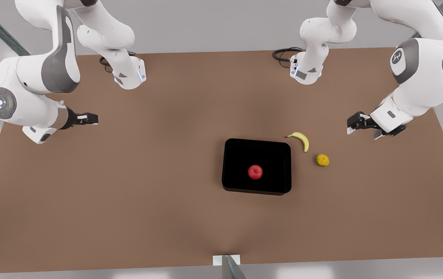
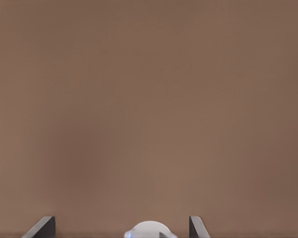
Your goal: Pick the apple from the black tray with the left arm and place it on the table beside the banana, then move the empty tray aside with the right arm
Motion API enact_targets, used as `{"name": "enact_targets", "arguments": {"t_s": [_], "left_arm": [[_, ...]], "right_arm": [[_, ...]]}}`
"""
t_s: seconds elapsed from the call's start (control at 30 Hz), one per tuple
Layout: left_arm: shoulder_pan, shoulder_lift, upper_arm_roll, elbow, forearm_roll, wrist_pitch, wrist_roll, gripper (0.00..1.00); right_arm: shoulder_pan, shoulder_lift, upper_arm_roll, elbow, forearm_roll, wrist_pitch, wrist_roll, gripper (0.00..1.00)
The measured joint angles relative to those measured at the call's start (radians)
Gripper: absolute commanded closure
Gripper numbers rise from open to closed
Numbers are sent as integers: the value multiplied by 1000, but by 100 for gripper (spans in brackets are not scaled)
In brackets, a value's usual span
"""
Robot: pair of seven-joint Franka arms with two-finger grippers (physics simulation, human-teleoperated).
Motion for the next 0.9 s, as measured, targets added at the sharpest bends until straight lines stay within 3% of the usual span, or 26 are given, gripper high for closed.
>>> {"name": "enact_targets", "arguments": {"t_s": [0.1, 0.27, 0.33, 0.43, 0.57, 0.9], "left_arm": [[-20, 8, -13, -2, 21, 5, 2, 0], [-523, 138, -20, 0, 106, 18, -73, 0], [-614, 202, -20, 4, 139, 38, -126, 0], [-585, 260, -11, -30, 165, 80, -201, 0], [-532, 278, -7, -189, 159, 205, -304, 0], [-484, 370, -10, -174, 106, 424, -553, 0]], "right_arm": [[4, 0, 1, 0, 1, -2, -1, 0], [6, 0, 1, 0, 1, -5, -1, 0], [5, 0, 1, 0, 1, -5, -2, 0], [4, 0, 0, 0, 1, -6, -2, 0], [4, 0, 1, 0, 1, -6, -2, 0], [4, 0, 1, 0, 1, -6, -3, 0]]}}
